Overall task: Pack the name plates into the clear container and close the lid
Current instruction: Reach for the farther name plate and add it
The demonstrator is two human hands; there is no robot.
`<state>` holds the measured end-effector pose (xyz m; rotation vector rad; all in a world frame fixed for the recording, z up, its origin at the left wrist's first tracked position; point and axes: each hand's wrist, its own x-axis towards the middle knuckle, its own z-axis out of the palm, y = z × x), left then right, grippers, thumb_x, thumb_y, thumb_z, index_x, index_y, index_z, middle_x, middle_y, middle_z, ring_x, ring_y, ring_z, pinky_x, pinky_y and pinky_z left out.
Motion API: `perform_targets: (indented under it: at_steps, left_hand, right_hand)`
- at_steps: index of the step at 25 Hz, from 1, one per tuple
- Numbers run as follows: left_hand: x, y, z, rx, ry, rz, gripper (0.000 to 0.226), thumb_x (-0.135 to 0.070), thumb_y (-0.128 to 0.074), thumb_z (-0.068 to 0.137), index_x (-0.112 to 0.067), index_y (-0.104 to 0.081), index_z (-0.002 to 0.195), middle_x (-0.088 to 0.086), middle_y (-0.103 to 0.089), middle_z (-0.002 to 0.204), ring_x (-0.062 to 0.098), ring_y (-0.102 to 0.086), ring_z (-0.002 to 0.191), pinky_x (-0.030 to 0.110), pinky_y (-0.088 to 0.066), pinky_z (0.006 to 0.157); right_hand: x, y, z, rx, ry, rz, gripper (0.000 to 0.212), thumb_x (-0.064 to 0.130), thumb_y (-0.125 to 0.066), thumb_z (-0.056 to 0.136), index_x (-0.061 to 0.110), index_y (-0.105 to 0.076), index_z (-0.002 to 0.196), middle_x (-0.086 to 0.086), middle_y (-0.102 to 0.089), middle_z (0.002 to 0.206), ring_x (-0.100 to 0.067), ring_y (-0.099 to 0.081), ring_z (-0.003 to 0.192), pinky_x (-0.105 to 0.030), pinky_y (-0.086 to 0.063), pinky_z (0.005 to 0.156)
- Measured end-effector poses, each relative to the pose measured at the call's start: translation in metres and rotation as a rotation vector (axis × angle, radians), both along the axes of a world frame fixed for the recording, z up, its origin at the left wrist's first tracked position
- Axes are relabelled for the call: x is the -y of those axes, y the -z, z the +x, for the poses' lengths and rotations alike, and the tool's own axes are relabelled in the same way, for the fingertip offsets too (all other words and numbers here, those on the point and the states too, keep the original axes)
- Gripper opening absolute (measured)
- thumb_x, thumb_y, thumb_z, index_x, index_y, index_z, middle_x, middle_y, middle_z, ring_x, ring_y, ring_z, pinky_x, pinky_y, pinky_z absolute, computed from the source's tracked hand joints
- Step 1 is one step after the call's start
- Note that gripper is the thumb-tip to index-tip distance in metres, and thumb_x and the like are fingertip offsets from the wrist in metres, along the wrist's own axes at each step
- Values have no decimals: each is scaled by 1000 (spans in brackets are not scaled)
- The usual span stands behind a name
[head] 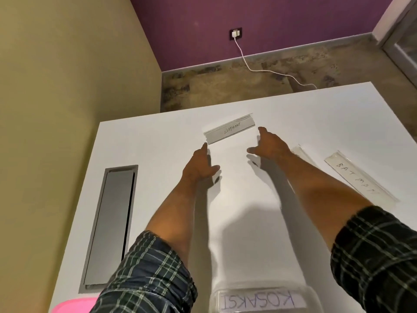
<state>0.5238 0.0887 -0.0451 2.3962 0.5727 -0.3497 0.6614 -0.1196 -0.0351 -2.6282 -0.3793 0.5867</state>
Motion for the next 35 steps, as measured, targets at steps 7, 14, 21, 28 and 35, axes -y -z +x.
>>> perform_targets:
  at_steps: [7, 14, 21, 28, 35]
  left_hand:
    - [-14, 26, 39, 175, -113, -188, 113, -24, -85, 75, -8, -9, 158, 12, -41, 153, 26, -38, 142, 37, -34, 116]
    - [-21, 39, 61, 233, -249, -363, 93, -33, -86, 75, -17, -31, 149, 1, -53, 143, 19, -52, 131, 39, -43, 110]
    - [-17, 25, 47, 209, -357, -152, 53, -34, -77, 83, -9, -58, 125, -7, -61, 108, 13, -59, 99, 19, -41, 79]
    - [16, -6, -27, 94, -424, 9, 54, -14, -73, 76, -11, -63, 129, 7, -70, 116, 25, -65, 112, 31, -53, 91]
    - [60, -56, -122, 7, -296, 12, 40, -6, -76, 65, -10, -72, 104, 7, -70, 106, 25, -67, 99, 35, -58, 82]
  right_hand:
    - [-32, 40, 46, 5, 4, 138, 109, 35, -86, 71, 17, -18, 155, -15, -32, 154, -34, -36, 140, -47, -37, 112]
    - [-44, 56, 79, -212, 164, 453, 124, 27, -90, 69, 19, -5, 159, -2, -45, 152, -23, -44, 137, -35, -35, 111]
    - [-34, 44, 54, 96, 85, 242, 84, 22, -82, 75, 15, -41, 148, -10, -58, 132, -27, -59, 119, -37, -48, 100]
    - [11, 13, -18, 204, -198, 57, 71, 31, -77, 76, 19, -49, 141, -6, -52, 125, -26, -54, 116, -39, -51, 91]
    - [85, -28, -105, 100, -413, -19, 68, 23, -83, 71, 20, -55, 133, -4, -53, 114, -23, -60, 100, -39, -51, 86]
